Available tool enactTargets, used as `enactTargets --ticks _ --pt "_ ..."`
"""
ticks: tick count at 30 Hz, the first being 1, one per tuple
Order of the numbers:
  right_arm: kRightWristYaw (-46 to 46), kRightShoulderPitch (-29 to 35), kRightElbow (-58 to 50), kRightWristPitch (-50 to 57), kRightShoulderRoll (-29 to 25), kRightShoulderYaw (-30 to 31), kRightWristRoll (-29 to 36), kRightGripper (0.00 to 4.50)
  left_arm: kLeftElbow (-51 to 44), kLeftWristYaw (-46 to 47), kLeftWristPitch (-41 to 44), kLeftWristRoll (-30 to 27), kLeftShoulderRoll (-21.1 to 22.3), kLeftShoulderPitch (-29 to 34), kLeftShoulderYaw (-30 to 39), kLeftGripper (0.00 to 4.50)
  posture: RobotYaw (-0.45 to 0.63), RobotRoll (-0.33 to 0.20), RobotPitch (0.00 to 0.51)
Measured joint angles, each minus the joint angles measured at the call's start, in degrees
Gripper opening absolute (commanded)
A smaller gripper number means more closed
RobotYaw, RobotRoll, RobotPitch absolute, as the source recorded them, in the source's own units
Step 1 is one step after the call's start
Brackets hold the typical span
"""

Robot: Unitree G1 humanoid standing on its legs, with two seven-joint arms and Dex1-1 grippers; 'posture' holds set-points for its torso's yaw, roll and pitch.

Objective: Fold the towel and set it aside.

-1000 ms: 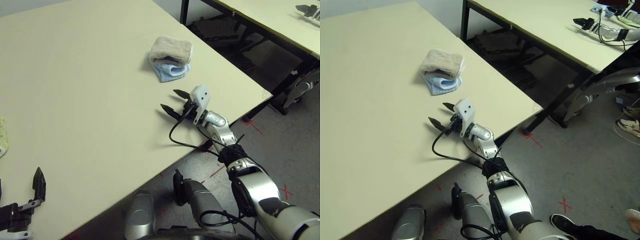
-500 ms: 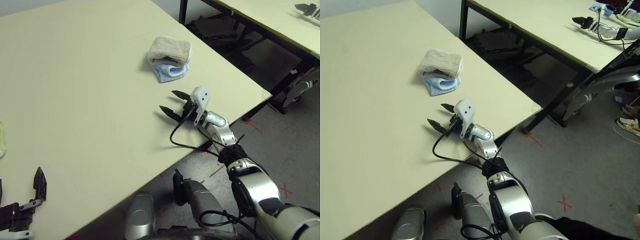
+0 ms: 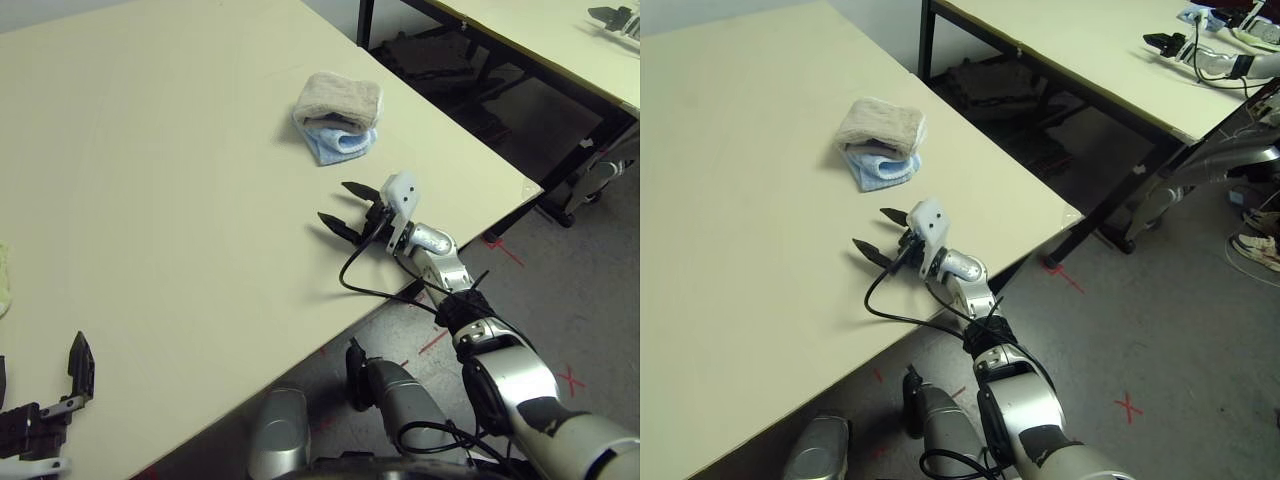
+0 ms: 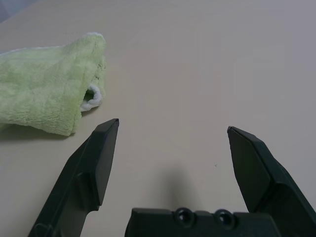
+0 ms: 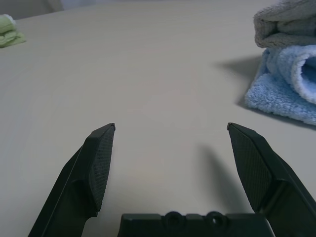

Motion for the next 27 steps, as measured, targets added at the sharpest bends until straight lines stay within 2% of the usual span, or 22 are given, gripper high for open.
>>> enactTargets --ticks 27 --pt "0.01 0.08 -0.30 0.15 0.08 0.01 0.00 4.48 0.61 0.52 -0.58 -0.03 -0.01 -0.44 -0.14 4.50 0.09 0.000 0.198"
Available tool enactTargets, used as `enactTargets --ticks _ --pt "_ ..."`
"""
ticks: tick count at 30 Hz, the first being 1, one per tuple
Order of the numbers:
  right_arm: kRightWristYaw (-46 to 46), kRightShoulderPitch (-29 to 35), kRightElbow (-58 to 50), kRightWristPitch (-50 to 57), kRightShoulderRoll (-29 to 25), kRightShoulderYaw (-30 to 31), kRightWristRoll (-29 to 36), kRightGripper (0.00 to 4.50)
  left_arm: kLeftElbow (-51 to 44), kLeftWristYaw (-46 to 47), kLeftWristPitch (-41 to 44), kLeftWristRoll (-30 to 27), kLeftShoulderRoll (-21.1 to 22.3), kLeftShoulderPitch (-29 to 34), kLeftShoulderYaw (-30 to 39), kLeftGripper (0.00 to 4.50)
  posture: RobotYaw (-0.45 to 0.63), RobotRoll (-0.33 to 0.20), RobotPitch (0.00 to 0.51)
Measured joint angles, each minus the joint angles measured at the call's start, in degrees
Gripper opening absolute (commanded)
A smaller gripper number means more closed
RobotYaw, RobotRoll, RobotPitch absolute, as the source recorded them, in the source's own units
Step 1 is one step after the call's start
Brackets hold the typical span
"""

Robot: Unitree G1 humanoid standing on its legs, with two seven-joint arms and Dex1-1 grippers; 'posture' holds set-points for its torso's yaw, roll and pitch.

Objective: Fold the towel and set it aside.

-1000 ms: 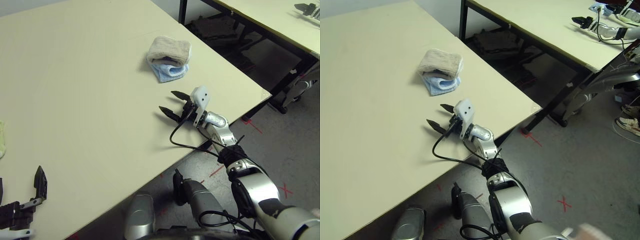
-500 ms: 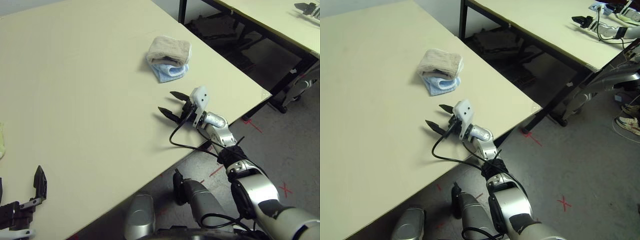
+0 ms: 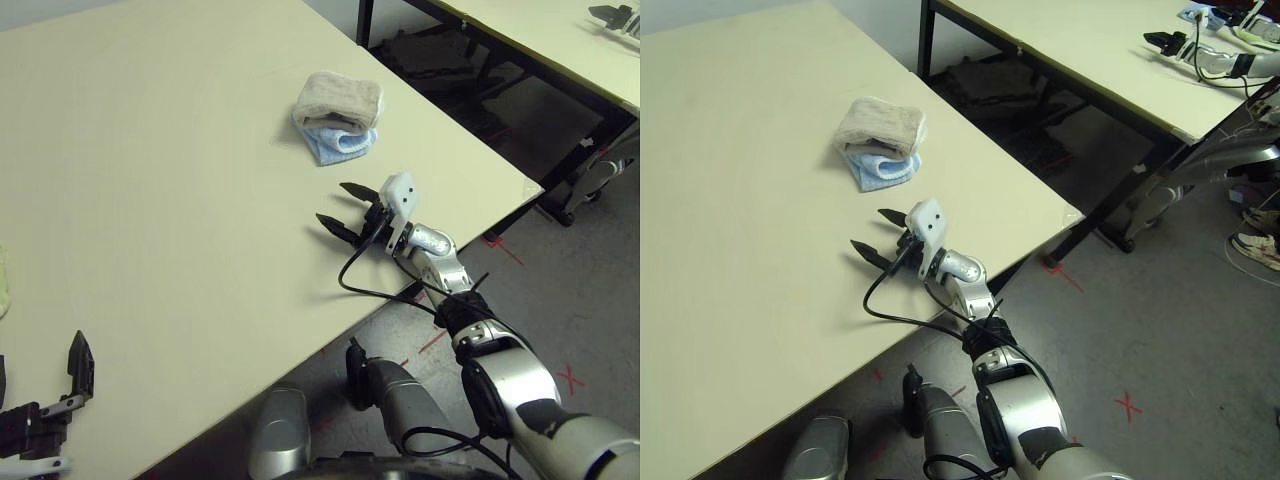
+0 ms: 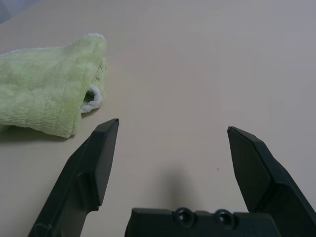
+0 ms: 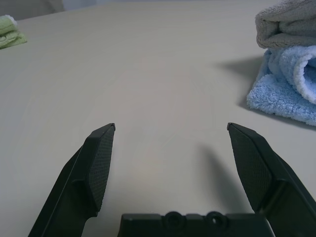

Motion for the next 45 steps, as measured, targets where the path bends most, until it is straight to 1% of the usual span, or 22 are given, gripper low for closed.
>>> enactTargets --ticks 21,32,45 --pt "1.06 0.88 -1.71 0.69 0.54 0.25 0.00 4.48 -0.01 0.74 0.00 0.04 0.06 -0.03 -1.46 4.50 0.07 0.000 0.196" --pt "1.07 1.37 -2.37 0.96 0.41 0.24 0.04 4.48 0.09 0.72 0.00 -0.07 1.15 -0.62 -1.48 4.50 0.07 0.000 0.187" --pt "1.13 1.63 -2.63 1.02 0.61 0.25 0.18 4.48 0.71 0.54 -0.95 -0.30 0.64 -0.38 -1.50 4.50 0.07 0.000 0.186"
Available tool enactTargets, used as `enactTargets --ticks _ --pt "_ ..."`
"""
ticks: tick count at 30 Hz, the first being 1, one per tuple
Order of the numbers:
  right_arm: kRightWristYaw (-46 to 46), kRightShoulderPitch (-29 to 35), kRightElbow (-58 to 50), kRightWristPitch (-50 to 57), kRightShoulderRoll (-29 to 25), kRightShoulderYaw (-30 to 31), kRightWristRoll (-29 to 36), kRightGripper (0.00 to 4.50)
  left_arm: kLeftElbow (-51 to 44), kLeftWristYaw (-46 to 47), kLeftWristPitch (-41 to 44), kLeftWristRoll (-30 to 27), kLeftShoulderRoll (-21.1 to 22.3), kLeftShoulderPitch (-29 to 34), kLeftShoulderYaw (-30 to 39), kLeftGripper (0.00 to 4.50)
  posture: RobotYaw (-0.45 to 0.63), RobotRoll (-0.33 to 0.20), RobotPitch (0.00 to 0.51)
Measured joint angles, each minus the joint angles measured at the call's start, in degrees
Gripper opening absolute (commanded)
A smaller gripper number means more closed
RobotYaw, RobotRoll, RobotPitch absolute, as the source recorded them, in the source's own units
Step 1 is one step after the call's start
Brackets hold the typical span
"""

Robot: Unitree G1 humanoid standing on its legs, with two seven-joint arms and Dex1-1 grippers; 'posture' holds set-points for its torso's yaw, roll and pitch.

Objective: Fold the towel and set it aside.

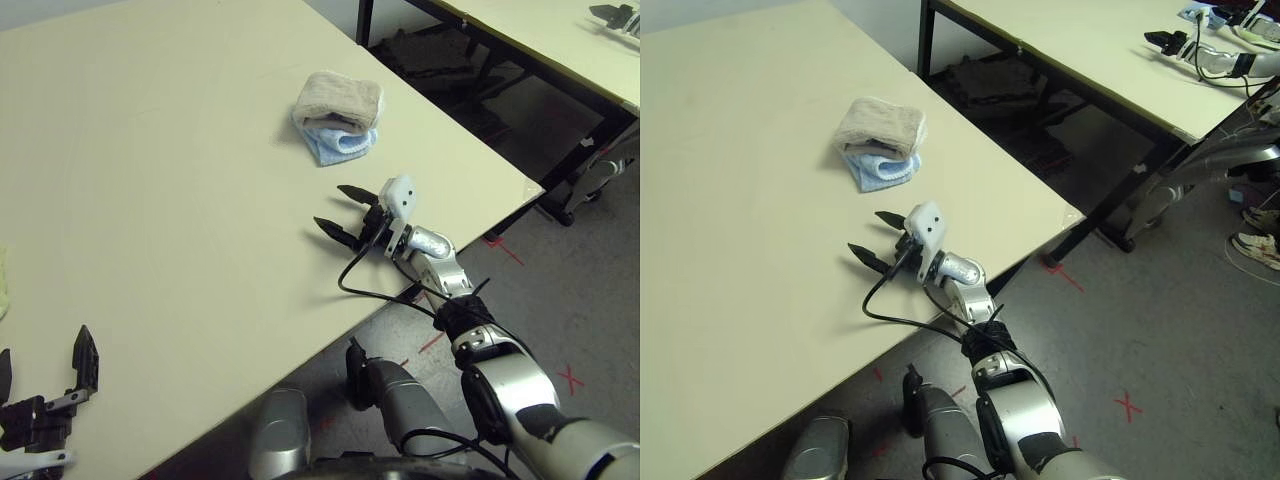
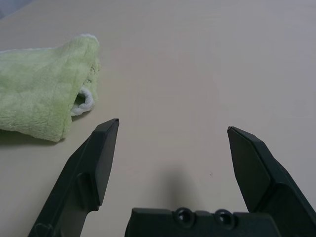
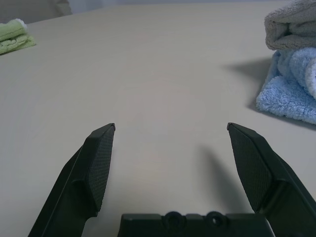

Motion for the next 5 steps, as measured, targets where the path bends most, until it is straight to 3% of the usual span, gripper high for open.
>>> enactTargets --ticks 5 --pt "-0.01 -0.01 0.01 0.02 0.07 0.00 0.00 4.48 0.66 0.01 -0.09 -0.02 0.15 -0.46 0.00 4.50 0.08 0.000 0.187"
